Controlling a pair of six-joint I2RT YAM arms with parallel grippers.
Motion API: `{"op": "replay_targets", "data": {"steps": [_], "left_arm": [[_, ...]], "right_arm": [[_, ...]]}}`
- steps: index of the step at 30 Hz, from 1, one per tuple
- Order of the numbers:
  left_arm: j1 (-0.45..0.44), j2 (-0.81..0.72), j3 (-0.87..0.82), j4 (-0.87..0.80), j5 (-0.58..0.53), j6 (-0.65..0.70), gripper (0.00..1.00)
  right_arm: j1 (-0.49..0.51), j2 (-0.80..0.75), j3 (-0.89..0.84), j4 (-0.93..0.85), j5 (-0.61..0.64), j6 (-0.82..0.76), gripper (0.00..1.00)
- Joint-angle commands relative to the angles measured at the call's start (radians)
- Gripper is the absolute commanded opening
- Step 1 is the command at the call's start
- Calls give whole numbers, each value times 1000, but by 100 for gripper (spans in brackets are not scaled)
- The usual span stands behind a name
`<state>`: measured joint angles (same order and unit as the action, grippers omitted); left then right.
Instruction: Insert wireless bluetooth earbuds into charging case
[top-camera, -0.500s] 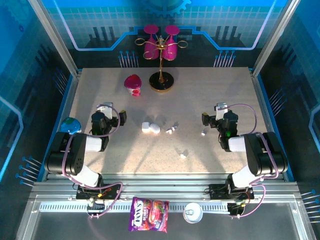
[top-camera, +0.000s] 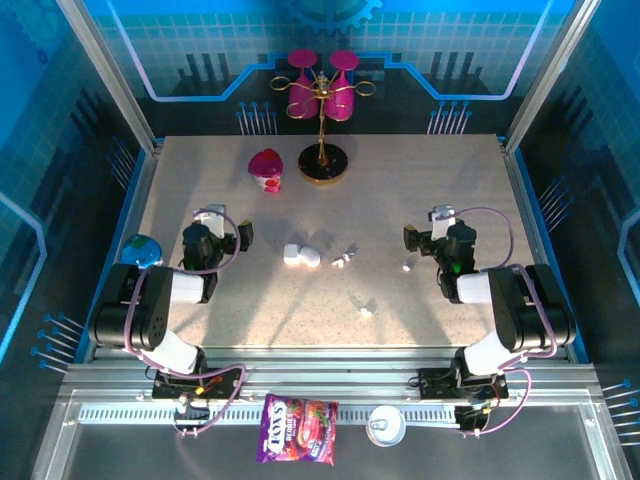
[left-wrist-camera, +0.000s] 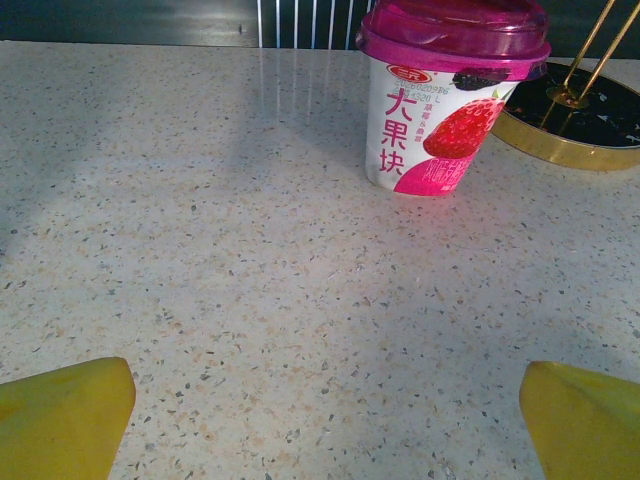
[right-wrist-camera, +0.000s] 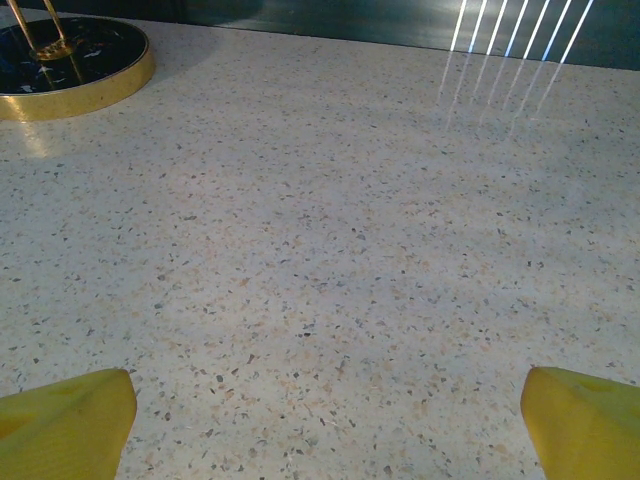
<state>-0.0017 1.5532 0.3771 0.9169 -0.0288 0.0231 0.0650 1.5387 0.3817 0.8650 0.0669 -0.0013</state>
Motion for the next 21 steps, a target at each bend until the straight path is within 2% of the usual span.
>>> {"op": "replay_targets", "data": {"steps": [1, 7, 10, 17, 21], "left_arm": [[8, 0, 9, -1, 14, -20, 99], [8, -1, 6, 8, 11, -18, 99], [2, -48, -26, 29, -8, -15, 99], [-37, -310, 3, -237, -54, 36, 99], [-88, -420, 61, -398, -81, 61, 99]], "right_arm": [[-2, 3, 19, 23, -16, -13, 100], [-6, 3, 19, 25, -24, -12, 100], [1, -40, 7, 19, -7, -15, 100], [51, -224, 53, -205, 25, -65, 100], [105, -307, 150, -440, 50, -40, 100]]}}
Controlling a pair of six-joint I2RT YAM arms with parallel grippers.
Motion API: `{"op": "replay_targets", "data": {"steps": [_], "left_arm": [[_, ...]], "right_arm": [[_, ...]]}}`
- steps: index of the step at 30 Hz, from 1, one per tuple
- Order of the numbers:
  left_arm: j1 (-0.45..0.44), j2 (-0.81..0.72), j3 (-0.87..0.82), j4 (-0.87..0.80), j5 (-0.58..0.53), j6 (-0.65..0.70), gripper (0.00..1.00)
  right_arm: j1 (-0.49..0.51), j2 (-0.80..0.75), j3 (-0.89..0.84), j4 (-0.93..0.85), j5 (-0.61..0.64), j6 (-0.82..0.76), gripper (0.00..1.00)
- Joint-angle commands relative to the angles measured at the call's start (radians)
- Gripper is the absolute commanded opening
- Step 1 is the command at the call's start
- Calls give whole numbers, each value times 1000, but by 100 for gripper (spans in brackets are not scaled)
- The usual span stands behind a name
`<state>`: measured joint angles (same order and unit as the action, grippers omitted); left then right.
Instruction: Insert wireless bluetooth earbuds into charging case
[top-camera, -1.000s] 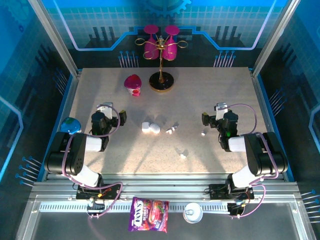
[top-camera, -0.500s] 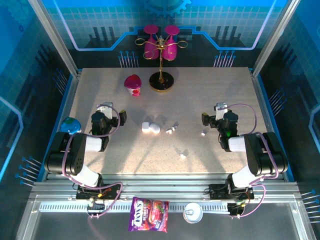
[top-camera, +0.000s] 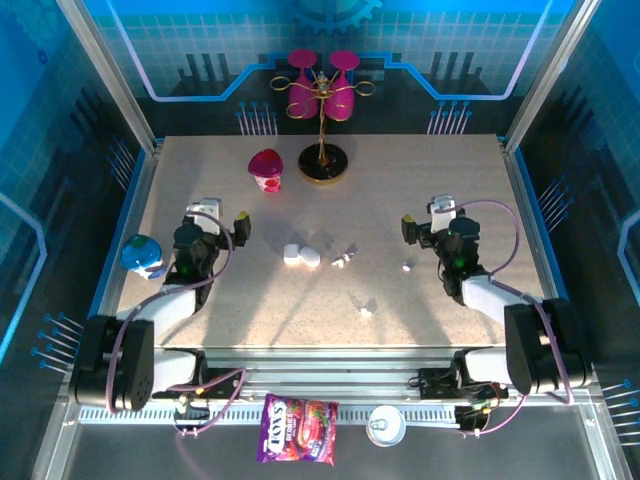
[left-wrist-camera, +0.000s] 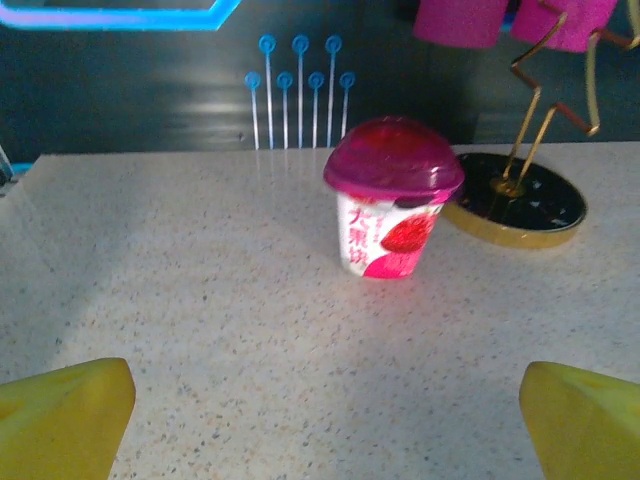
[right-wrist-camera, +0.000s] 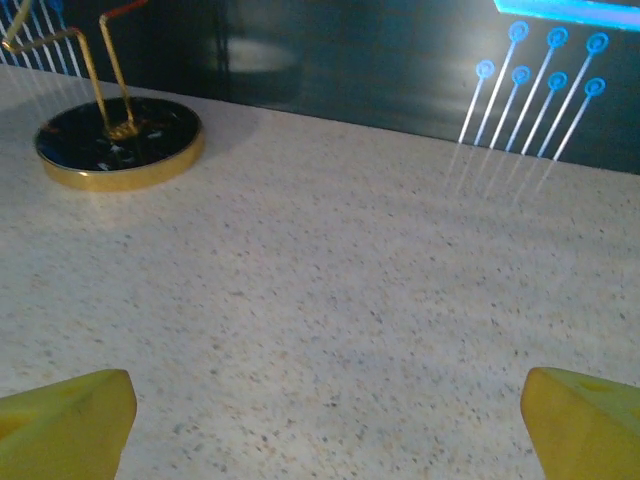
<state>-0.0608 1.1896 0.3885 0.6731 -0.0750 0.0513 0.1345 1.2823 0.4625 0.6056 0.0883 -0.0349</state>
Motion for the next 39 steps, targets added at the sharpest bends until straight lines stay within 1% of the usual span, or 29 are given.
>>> {"op": "replay_targets", "data": {"steps": [1, 6, 9, 11, 14, 17, 20, 25, 29, 32, 34, 36, 39], "left_arm": [[-47, -78, 68, -193, -32, 30, 99], [-166, -130, 146, -342, -9, 13, 99], [-227, -127, 189, -413, 42, -12, 99], [-258, -121, 213, -456, 79, -31, 99], [-291, -115, 236, -505, 121, -61, 99], [-296, -110, 236, -517, 166, -129, 99], [-297, -108, 233, -531, 200, -162, 99], [-296, -107, 230, -560, 201, -180, 99], [-296, -114, 228, -582, 189, -176, 99], [-297, -123, 219, -590, 177, -169, 99], [-297, -127, 215, -593, 170, -167, 99], [-297, -127, 213, -597, 167, -165, 99], [-297, -129, 210, -606, 160, -163, 100]], "right_arm": [[56, -64, 87, -214, 29, -11, 100], [191, -83, 154, -307, 10, 6, 100], [304, -54, 183, -318, -1, 25, 100], [387, -28, 201, -317, 16, 26, 100], [490, 13, 226, -310, 40, 29, 100], [571, 65, 245, -290, 48, 31, 100], [640, 127, 269, -285, 69, 13, 100], [702, 248, 307, -245, 55, -10, 100], [703, 340, 336, -229, 49, -3, 99], [703, 405, 352, -199, 42, 7, 91], [699, 451, 368, -190, 38, 16, 89], [698, 487, 387, -187, 32, 30, 83], [694, 527, 411, -218, 40, 53, 77]]}}
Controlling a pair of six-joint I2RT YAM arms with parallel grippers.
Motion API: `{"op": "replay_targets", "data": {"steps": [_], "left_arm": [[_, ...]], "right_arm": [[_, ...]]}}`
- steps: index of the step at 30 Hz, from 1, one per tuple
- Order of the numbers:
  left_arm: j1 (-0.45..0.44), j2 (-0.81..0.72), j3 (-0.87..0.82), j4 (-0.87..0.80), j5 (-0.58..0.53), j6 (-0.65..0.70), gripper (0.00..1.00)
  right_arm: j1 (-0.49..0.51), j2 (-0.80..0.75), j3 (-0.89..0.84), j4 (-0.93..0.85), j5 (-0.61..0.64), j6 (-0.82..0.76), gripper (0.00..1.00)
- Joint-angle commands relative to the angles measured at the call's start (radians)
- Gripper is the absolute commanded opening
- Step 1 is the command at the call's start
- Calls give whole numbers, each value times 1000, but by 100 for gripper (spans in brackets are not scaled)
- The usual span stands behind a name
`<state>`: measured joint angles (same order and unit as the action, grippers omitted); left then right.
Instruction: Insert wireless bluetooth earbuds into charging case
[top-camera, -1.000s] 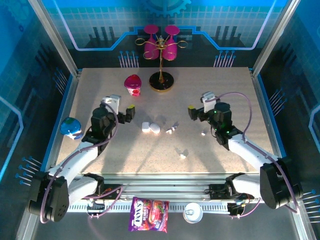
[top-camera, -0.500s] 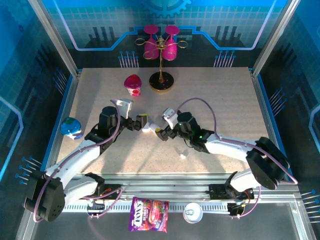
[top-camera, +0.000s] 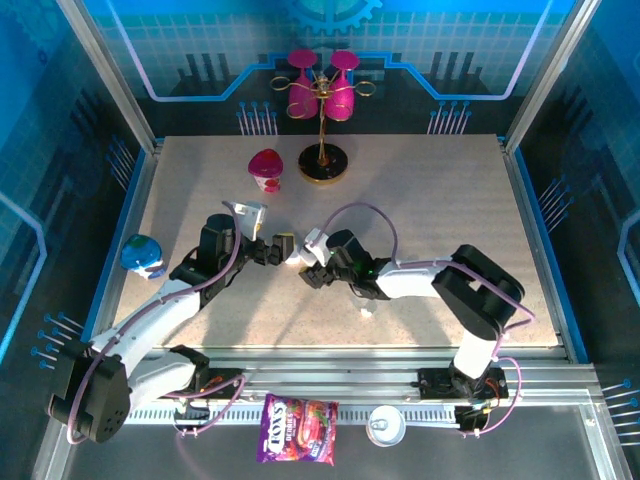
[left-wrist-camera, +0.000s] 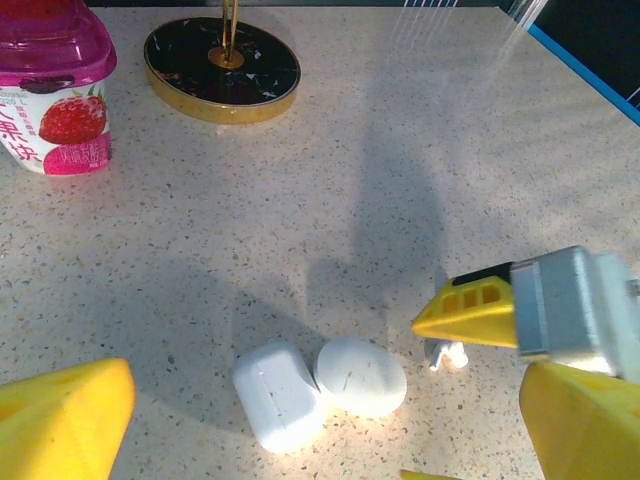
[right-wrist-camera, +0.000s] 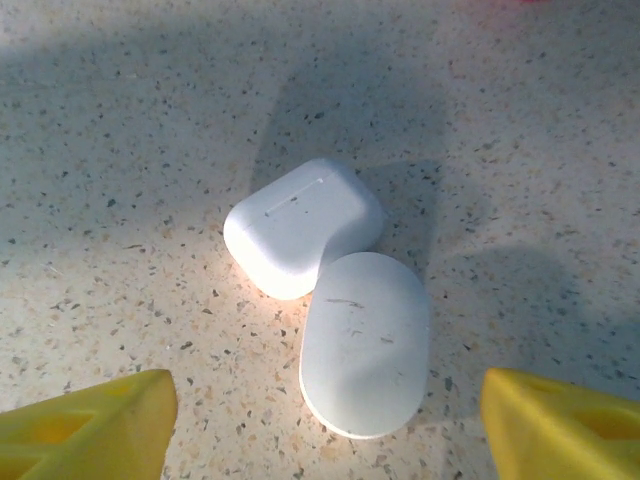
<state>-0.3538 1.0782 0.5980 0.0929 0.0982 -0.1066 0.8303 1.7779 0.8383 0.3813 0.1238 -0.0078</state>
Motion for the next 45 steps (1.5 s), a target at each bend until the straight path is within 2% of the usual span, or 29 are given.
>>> {"op": "replay_targets", "data": {"steps": [1, 5, 11, 18, 28, 36, 45], "left_arm": [[-3, -19, -1, -29, -15, -5, 99], [-4, -23, -4, -33, -18, 1, 99], [-3, -25, -1, -34, -20, 8, 99], [-3, -26, 0, -42, -17, 15, 99], [-4, -27, 5, -52, -15, 26, 99], [-4, -28, 17, -58, -13, 33, 99], [-4, -22, 17, -58, -9, 33, 99]], "right_arm": [[-4, 45, 74, -20, 14, 39, 76], [-7, 85, 152, -129, 78, 84, 80], [-10, 147, 295, -342, 156, 127, 78], [-15, 202, 455, -617, 122, 159, 68], [-18, 334, 782, -1112, 114, 263, 67], [-13, 400, 930, -1268, 123, 282, 64], [1, 458, 1010, -1282, 73, 262, 64]]}}
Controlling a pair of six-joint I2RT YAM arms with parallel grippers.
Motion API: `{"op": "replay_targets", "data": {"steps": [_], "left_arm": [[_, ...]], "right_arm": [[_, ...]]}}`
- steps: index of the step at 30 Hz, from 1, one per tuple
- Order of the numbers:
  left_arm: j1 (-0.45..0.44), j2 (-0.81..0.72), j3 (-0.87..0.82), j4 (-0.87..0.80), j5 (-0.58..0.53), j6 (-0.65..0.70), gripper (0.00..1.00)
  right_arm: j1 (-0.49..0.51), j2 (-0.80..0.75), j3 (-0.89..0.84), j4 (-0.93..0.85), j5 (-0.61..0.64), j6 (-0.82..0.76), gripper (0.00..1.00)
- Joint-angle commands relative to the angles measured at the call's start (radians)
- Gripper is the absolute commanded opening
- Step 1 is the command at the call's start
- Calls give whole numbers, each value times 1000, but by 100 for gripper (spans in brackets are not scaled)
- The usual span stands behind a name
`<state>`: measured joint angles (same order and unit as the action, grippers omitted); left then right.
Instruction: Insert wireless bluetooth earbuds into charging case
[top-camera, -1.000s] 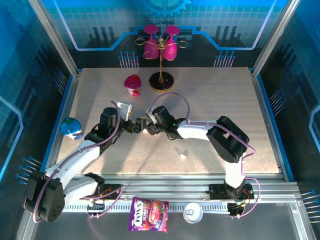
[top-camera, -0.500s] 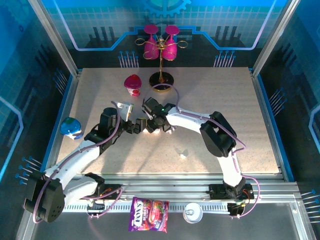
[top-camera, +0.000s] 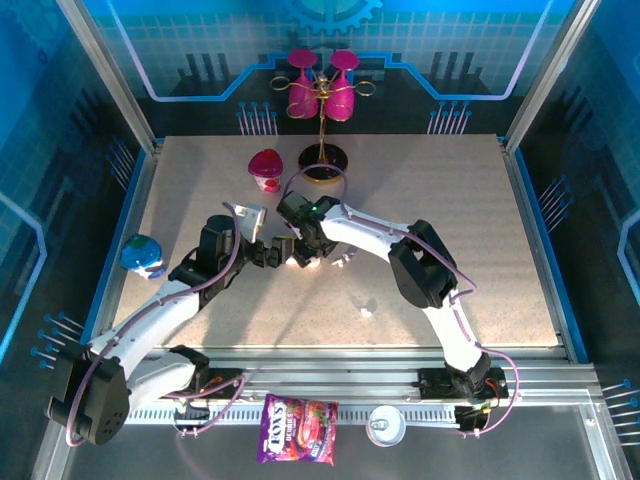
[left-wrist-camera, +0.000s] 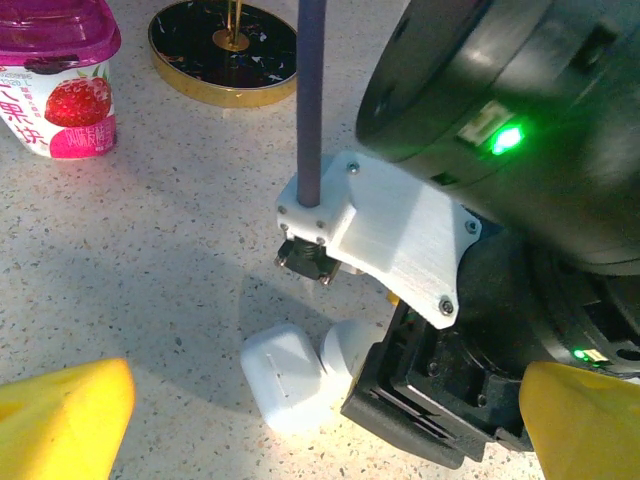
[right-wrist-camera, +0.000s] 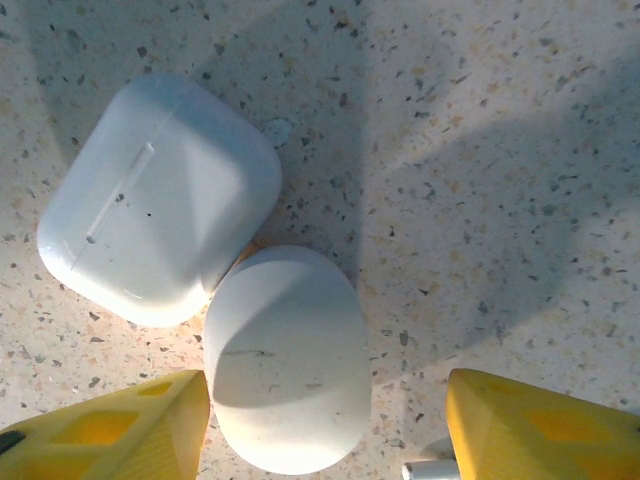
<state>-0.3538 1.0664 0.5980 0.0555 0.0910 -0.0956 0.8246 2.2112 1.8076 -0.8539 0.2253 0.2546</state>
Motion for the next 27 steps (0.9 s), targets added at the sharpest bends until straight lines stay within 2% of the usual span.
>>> {"op": "replay_targets", "data": {"steps": [1, 11, 18, 23, 27], "left_arm": [[-4, -10, 17, -22, -2, 22, 99], [-4, -13, 19, -26, -4, 29, 100], [-4, -19, 22, -40, -14, 36, 99], [-4, -32, 13, -28, -18, 38, 99], [-13, -41, -14, 33, -15, 32, 99]], "right_arm": [[6, 30, 47, -48, -30, -2, 64], [6, 95, 112, -59, -47, -6, 59], [5, 110, 147, -62, -48, -6, 48], [1, 107, 129, -50, -40, -2, 41], [-20, 46, 59, 8, -53, 22, 40]]}}
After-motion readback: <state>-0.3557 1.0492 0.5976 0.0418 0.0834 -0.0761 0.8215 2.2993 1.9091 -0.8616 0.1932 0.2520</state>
